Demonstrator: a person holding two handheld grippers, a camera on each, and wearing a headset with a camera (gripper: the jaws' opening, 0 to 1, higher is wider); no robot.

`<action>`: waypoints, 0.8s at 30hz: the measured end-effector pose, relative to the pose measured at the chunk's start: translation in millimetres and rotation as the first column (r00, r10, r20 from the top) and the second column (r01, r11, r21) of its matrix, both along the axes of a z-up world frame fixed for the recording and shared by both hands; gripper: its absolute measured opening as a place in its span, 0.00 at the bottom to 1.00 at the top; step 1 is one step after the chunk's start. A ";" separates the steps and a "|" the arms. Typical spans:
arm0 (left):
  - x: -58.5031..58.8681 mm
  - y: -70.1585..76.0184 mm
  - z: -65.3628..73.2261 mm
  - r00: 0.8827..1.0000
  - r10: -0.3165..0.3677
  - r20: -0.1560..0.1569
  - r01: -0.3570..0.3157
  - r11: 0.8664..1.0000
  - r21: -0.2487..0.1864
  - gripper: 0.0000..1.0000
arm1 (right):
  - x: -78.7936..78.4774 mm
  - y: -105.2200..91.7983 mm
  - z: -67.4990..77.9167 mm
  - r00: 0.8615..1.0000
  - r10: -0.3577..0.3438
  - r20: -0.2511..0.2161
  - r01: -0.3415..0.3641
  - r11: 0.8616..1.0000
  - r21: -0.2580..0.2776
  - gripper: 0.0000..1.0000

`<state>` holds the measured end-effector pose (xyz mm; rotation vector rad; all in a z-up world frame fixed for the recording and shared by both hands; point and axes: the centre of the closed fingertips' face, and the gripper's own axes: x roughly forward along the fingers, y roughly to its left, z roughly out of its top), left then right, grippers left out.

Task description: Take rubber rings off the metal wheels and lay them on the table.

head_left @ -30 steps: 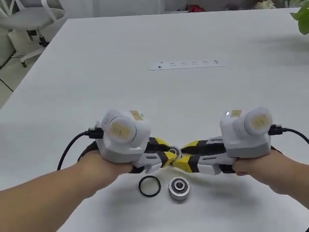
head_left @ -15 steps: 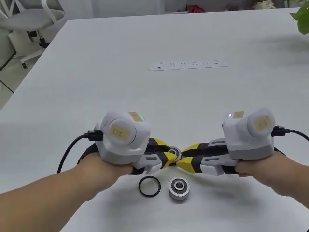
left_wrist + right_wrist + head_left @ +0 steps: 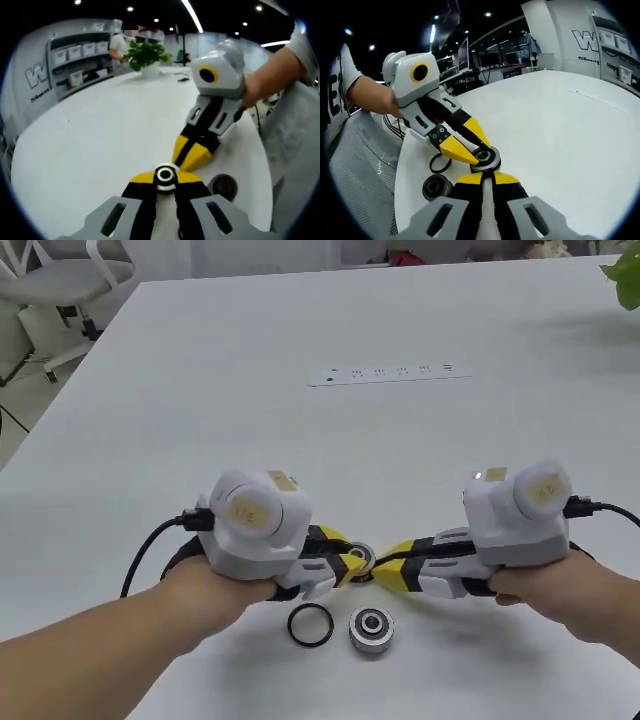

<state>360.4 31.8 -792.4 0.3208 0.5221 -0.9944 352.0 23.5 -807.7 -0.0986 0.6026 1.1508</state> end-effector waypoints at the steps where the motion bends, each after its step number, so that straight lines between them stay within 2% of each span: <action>1: 0.1 0.2 -0.1 1.000 0.001 0.000 -0.001 1.000 0.001 0.14 | 0.1 -0.3 -0.1 1.000 -0.006 -0.006 0.006 1.000 0.003 0.02; 9: -0.3 0.4 -0.1 1.000 0.013 -0.002 -0.013 1.000 0.005 0.13 | 6.2 -4.8 2.2 0.997 -0.064 -0.050 0.066 0.997 0.026 0.00; 11: -0.6 0.6 -0.1 1.000 0.013 0.003 -0.013 1.000 0.012 0.13 | 5.9 -5.4 4.7 0.994 -0.082 -0.075 0.086 0.995 0.044 0.00; 13: -0.6 0.4 -0.1 1.000 0.014 0.005 -0.014 1.000 0.016 0.13 | 5.7 -7.3 3.3 0.994 -0.085 -0.075 0.088 0.995 0.042 0.00; 18: -0.8 -0.2 -0.1 1.000 0.020 0.009 -0.020 0.999 0.029 0.13 | 3.7 -6.5 6.1 0.986 -0.120 -0.116 0.129 0.989 0.066 0.00; 19: -0.6 0.0 -0.4 1.000 0.021 0.010 -0.021 0.999 0.031 0.13 | 4.1 -7.1 7.7 0.983 -0.132 -0.125 0.143 0.986 0.080 0.00; 21: -0.6 -0.3 -0.5 1.000 0.019 0.012 -0.019 0.999 0.033 0.13 | 6.7 -3.1 17.7 0.975 -0.156 -0.159 0.179 0.973 0.145 0.00; 24: -0.6 -0.5 -0.6 1.000 0.016 0.014 -0.017 0.999 0.041 0.13 | 6.6 -6.0 14.5 0.980 -0.148 -0.136 0.164 0.980 0.110 0.00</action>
